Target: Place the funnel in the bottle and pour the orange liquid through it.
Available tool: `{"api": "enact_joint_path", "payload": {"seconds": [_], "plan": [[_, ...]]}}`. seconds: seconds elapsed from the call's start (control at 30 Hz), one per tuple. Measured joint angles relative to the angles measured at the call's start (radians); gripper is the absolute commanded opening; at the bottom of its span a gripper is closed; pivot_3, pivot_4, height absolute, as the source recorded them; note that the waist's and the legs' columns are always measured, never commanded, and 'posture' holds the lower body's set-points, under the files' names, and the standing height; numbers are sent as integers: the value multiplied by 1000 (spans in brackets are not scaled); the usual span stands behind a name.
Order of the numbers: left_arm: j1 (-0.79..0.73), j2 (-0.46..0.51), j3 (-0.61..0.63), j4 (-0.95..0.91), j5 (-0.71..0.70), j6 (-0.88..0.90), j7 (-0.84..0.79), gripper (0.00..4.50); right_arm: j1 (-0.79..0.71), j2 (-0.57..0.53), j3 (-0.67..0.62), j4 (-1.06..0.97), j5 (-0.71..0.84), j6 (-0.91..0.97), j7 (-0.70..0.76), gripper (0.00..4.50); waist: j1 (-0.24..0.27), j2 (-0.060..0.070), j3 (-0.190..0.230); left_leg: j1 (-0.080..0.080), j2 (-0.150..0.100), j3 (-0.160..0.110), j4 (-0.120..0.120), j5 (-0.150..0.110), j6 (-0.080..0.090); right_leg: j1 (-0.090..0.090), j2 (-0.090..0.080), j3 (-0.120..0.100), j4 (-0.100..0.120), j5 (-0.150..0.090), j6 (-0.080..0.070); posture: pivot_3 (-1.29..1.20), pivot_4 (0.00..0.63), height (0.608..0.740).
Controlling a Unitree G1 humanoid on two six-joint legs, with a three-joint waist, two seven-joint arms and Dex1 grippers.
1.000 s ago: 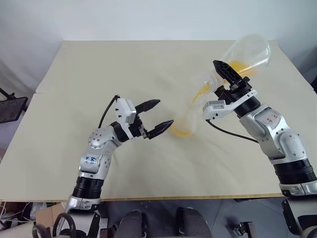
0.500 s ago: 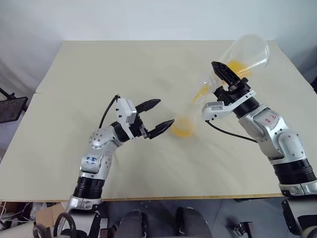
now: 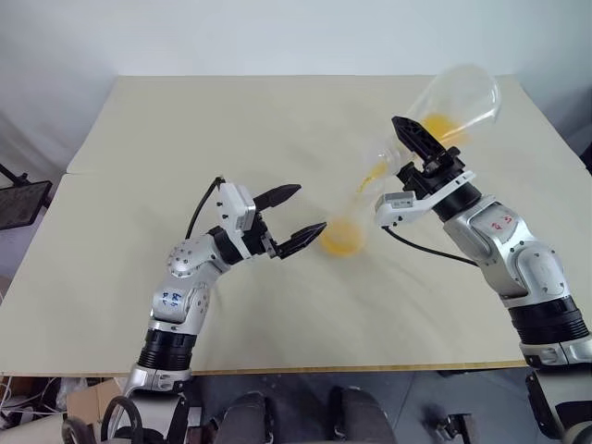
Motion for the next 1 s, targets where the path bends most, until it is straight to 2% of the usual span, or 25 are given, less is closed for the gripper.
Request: {"api": "enact_joint_path", "payload": {"seconds": [1.0], "plan": [[-3, -17, -1, 24, 2, -22, 8, 4500, -4, -40, 6, -2, -55, -10, -68, 2632, 0, 0, 0, 0, 0, 0, 0, 0, 0, 0, 0, 0, 0, 0, 0, 0, 150, 740]]}}
